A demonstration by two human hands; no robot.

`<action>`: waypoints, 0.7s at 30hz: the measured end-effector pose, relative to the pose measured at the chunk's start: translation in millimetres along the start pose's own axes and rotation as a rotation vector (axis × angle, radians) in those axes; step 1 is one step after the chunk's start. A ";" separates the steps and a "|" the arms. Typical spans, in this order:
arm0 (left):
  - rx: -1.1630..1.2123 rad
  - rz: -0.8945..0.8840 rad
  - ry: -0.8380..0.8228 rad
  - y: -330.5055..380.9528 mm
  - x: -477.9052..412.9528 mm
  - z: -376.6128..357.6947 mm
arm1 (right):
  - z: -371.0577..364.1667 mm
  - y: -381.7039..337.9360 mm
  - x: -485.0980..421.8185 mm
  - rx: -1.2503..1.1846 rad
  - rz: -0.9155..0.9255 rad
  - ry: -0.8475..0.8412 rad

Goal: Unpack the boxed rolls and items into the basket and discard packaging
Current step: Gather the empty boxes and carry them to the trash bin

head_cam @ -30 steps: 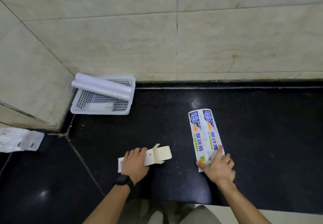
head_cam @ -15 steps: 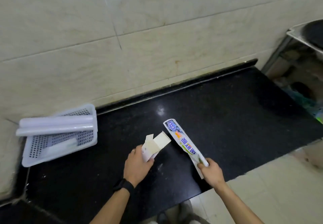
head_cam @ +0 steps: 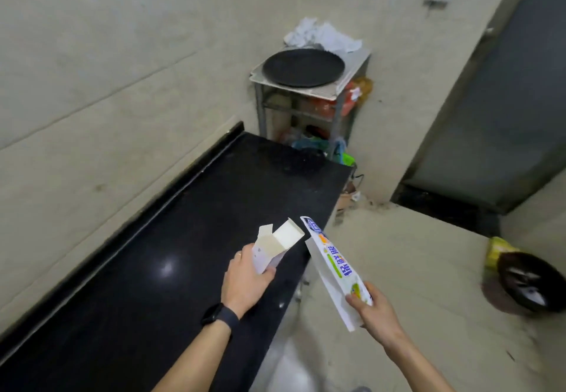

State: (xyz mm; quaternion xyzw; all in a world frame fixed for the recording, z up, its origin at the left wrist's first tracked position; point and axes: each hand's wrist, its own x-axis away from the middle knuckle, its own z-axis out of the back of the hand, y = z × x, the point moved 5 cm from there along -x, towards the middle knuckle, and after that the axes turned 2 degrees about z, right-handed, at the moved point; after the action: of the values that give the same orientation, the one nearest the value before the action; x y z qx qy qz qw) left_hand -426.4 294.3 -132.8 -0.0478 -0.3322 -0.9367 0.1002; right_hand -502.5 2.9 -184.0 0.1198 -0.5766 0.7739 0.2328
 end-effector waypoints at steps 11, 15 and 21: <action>0.166 -0.215 -0.359 280.8 -33.3 -198.7 | 249.9 59.4 -36.5 -0.237 -0.088 0.375; 0.155 -0.248 -0.464 357.5 -30.3 -263.7 | 332.6 89.1 -51.2 -0.267 -0.137 0.475; 0.080 -0.321 -0.583 444.1 -46.4 -346.5 | 423.4 128.0 -66.8 -0.353 -0.217 0.618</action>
State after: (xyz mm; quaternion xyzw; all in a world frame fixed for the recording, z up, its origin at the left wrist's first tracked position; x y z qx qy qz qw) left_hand -291.6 -254.6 -136.3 -0.2568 -0.3867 -0.8736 -0.1461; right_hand -543.8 -442.5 -191.6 -0.1011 -0.5875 0.6331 0.4937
